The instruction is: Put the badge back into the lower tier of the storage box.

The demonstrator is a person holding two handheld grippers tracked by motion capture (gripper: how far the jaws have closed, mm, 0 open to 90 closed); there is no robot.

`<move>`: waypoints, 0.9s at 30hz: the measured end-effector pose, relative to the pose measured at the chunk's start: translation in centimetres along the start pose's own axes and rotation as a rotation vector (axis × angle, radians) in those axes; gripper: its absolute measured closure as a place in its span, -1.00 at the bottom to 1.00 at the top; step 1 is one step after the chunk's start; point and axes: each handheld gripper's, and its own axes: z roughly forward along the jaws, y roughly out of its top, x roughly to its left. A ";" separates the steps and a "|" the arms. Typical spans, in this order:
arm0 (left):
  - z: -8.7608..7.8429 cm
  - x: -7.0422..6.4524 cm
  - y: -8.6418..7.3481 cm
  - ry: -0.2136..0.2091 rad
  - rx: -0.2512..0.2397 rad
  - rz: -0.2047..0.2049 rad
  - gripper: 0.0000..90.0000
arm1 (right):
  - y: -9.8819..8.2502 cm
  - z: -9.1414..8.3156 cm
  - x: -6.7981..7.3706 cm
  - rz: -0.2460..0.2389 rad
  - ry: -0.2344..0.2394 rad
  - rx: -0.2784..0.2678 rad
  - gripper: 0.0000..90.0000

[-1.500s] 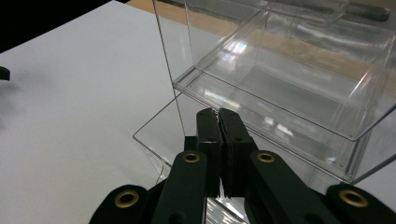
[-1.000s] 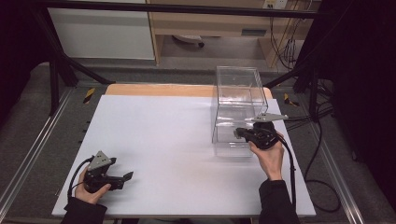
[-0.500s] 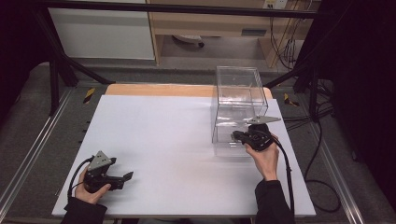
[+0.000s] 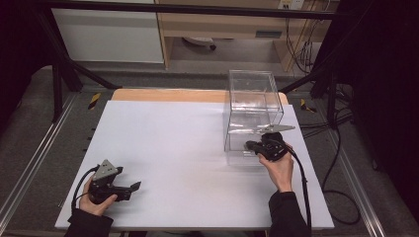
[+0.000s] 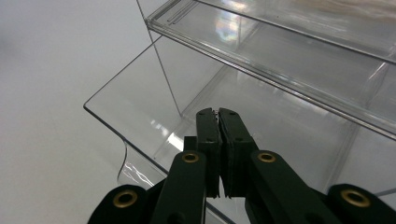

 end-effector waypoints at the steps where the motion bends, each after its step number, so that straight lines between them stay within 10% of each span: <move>1: 0.0 0.0 0.0 0.000 0.000 0.000 -0.82 | 0.0 0.0 0.0 0.003 -0.002 0.000 0.94; 16: 0.0 0.0 0.0 0.000 0.001 0.000 -0.82 | 0.3 -2.5 0.4 -0.015 0.002 -0.102 0.52; 27: 0.0 0.0 0.0 0.000 0.001 0.000 -0.82 | 0.1 -4.7 0.9 -0.012 -0.006 -0.146 -0.41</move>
